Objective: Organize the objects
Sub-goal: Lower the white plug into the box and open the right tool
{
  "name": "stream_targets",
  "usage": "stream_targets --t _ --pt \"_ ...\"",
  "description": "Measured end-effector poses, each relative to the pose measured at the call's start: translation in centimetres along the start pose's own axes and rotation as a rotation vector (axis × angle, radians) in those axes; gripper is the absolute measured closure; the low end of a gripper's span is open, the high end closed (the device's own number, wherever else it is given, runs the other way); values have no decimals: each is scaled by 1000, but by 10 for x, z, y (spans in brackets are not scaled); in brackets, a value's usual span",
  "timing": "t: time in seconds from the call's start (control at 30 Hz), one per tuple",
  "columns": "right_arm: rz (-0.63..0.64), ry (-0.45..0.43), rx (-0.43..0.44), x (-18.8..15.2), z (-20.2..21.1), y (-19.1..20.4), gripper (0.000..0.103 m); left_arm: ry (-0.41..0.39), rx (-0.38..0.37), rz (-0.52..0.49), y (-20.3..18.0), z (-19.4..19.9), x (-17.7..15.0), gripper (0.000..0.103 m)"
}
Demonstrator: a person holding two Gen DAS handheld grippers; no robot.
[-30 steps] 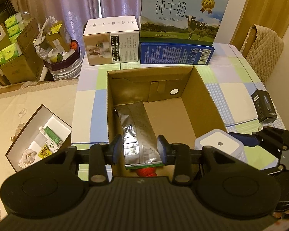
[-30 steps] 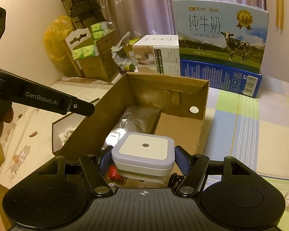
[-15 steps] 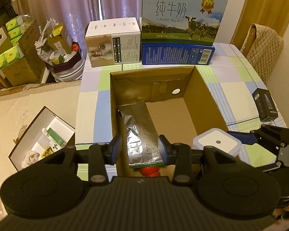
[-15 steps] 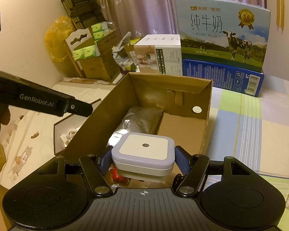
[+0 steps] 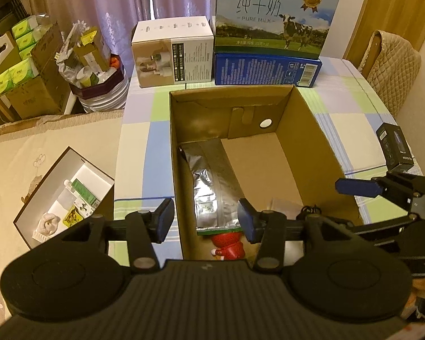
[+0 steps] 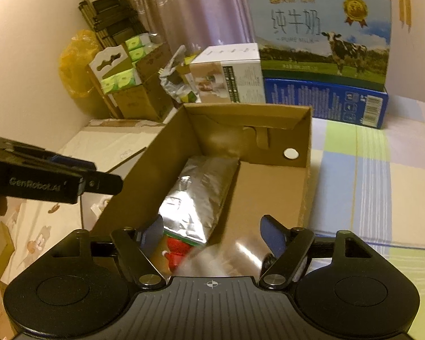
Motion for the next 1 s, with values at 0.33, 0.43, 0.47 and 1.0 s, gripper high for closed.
stream_targets --t 0.33,0.43,0.47,1.0 --pt "14 12 -1 -5 8 5 30 0 -2 14 2 6 -12 56" --pt "18 10 -4 -5 13 7 30 -7 0 22 2 12 -15 53" --pt "19 10 -4 -6 15 7 30 -10 0 22 1 14 -17 53" --pt "4 -11 -33 -25 77 -1 30 -90 -19 28 -33 66 -43 28"
Point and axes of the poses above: each gripper's, at about its wrist camera, not at the fingertips, and z roughly against the way its jaws point, y to its left, x to its top, the point moved 10 cm from there along -z, roughly the way its jaws point, and after that the axes turned 12 degrees about z, right-handed, at the moved point
